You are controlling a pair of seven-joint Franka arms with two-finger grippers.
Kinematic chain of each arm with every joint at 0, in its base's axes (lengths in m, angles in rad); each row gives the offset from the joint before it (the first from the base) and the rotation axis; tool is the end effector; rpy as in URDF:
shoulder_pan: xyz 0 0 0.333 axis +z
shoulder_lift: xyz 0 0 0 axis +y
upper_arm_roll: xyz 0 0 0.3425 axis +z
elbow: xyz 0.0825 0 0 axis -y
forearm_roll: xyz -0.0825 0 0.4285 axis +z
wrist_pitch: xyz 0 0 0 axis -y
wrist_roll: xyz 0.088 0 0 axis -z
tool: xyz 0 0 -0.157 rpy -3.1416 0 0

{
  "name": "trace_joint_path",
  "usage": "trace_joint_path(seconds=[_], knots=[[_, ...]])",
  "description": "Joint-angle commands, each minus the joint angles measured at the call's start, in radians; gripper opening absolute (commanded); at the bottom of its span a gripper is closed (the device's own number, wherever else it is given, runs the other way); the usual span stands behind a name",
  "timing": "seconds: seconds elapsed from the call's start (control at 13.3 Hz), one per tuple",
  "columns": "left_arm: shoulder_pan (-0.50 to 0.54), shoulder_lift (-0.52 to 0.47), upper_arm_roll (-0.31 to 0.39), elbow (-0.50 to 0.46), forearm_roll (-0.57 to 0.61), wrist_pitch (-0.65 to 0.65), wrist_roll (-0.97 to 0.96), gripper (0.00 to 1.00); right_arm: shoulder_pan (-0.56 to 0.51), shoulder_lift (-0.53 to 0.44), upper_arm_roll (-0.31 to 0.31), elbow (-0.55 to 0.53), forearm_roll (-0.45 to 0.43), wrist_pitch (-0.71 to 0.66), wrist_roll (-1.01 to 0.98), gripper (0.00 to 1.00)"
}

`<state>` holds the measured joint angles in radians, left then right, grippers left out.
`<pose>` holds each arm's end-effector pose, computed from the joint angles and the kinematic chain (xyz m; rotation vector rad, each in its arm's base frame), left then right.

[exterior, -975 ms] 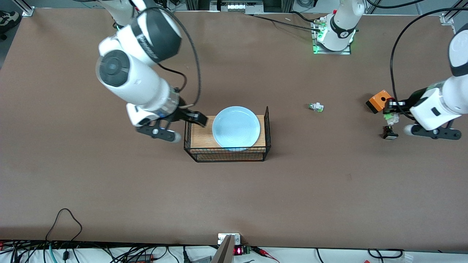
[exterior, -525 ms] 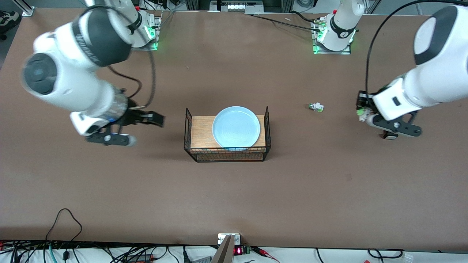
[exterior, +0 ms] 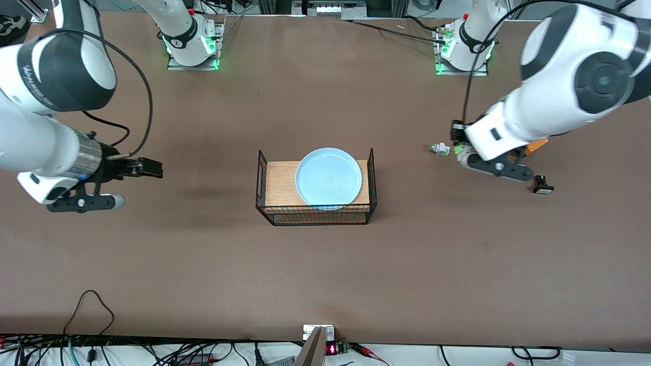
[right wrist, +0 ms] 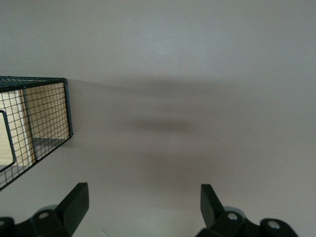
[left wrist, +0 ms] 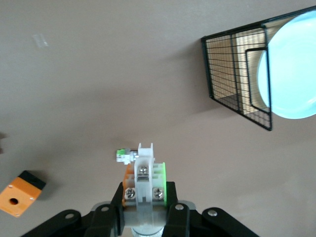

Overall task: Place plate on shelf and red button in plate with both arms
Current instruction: 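Move the white button block over the plate with the left gripper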

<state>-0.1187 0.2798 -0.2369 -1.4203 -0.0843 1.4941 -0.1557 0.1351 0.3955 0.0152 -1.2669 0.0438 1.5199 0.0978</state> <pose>0.6219 -0.2278 0.5003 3.0123 -0.2955 -0.3489 0.6984 0.1111 0.4925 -3.1004 -0.0788 0.2291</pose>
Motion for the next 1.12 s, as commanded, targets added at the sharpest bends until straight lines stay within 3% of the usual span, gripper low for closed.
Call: trace_joint_path(seconds=[0.0,0.38,0.67,1.05], knots=[[-0.074,0.033,0.008,0.044,-0.005,0.003,-0.099,0.00,-0.018,-0.052,0.017,-0.014,-0.045,-0.075,-0.036,1.00],[-0.188,0.117,0.008,0.090,-0.005,0.113,-0.269,0.00,-0.051,-0.093,0.017,-0.026,-0.058,-0.196,-0.038,1.00],[-0.228,0.202,0.008,0.170,-0.005,0.123,-0.326,0.00,-0.054,-0.099,0.017,-0.026,-0.058,-0.192,-0.068,1.00],[-0.263,0.243,0.011,0.176,-0.003,0.198,-0.395,0.00,-0.043,-0.106,0.022,-0.020,-0.055,-0.250,-0.063,1.00]])
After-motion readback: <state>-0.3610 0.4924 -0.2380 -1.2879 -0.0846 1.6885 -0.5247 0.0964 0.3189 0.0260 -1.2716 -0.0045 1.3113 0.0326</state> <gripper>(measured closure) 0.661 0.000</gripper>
